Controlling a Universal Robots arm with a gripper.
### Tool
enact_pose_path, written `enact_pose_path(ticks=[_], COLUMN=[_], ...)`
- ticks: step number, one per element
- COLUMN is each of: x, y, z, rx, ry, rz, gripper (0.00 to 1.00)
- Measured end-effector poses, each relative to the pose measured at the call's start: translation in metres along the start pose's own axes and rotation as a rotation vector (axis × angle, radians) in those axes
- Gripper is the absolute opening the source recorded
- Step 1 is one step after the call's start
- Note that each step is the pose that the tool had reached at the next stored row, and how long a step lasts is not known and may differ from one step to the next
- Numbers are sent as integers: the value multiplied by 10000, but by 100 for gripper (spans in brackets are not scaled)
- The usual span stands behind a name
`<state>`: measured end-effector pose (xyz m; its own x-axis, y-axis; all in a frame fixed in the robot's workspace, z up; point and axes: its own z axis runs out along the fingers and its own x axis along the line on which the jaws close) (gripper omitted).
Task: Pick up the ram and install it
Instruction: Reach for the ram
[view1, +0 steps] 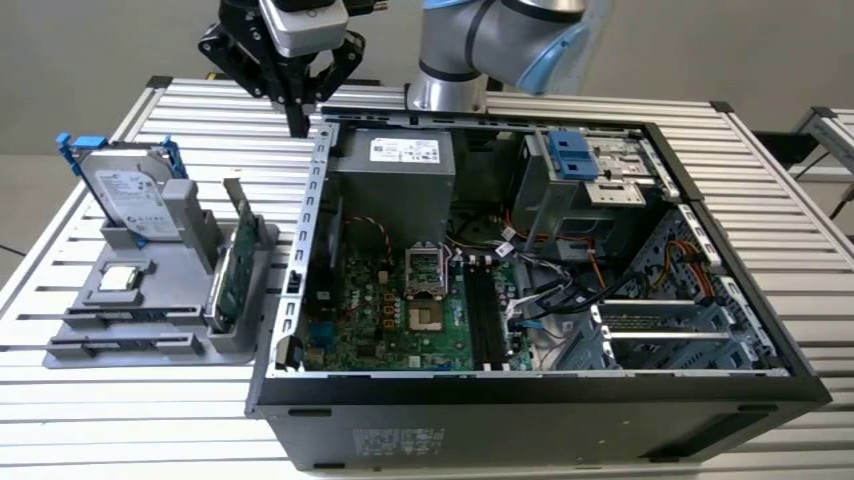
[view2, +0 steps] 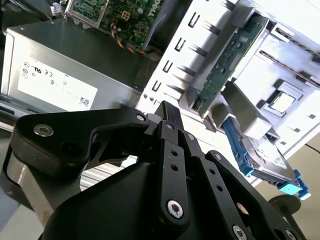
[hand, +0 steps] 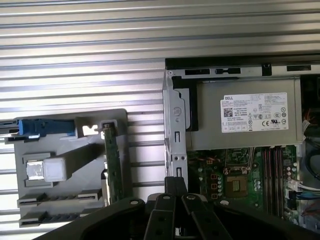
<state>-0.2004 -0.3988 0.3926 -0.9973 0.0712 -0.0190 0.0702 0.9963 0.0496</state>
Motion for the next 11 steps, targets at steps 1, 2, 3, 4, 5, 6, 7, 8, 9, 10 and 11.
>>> enact_pose_path(ticks=[1, 2, 3, 4, 5, 6, 7, 8, 9, 10, 11], x=[17, 31, 45, 59, 73, 88, 105, 126, 146, 165, 177], y=[-1, -2, -3, -4, -5, -6, -8, -9, -11, -12, -13], z=[0, -1, -1, -1, -2, -2, -3, -3, -4, -3, -4], rx=[0, 1, 1, 0, 0, 1, 1, 0, 1, 0, 1], ry=[0, 1, 1, 0, 0, 1, 1, 0, 1, 0, 1], rz=[0, 0, 0, 0, 0, 0, -1, -1, -1, 0, 0], gripper=[0, 0, 0, 0, 0, 0, 0, 0, 0, 0, 0])
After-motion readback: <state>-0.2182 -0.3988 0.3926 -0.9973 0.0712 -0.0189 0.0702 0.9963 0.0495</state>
